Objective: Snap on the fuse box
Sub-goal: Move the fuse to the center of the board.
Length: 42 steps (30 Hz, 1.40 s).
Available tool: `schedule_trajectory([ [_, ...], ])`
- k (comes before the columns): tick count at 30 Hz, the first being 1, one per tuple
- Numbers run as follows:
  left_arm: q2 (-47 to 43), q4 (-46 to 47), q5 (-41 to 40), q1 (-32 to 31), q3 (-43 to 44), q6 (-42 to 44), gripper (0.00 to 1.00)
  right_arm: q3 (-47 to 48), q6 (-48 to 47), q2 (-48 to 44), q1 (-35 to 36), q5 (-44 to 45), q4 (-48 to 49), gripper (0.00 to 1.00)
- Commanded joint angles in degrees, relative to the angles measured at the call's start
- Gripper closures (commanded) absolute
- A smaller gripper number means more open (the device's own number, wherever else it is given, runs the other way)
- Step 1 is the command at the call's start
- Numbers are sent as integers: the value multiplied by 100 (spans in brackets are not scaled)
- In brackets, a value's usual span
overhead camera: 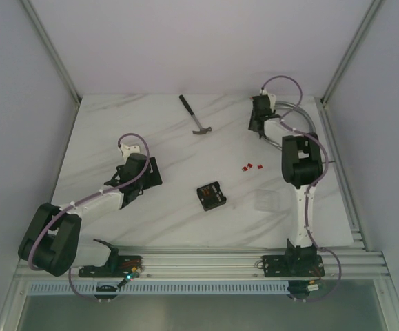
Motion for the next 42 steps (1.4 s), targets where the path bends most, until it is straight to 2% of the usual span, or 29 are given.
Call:
schedule_trajectory([
  [1, -94, 131, 51, 40, -56, 82, 0, -657, 308, -659, -442, 499, -403, 48],
  [5, -123, 131, 67, 46, -65, 66, 0, -915, 180, -970, -627, 436, -298, 47],
  [10, -123, 133, 105, 53, -70, 33, 0, -1049, -145, -1328, -625, -171, 323, 36],
  [13, -106, 140, 132, 53, -65, 23, 0, -802, -294, -1240, -616, -605, 680, 28],
  [16, -91, 173, 157, 55, -78, -21, 0, -486, -404, -943, -617, -887, 1185, 26],
  [22, -11, 282, 260, 63, -101, -85, 0, 626, -305, 137, -631, -1284, 1951, 31],
  [25, -9, 293, 259, 68, -102, -96, 0, 1311, -203, 684, -652, -1416, 2046, 39],
  [29, -71, 379, 237, 70, -167, -67, 0, 2079, 114, 1307, -725, -1812, 2224, 43],
  [42, -303, 570, 242, 81, -319, -5, 0, 2817, 1102, 2266, -898, -2744, 2828, 46],
])
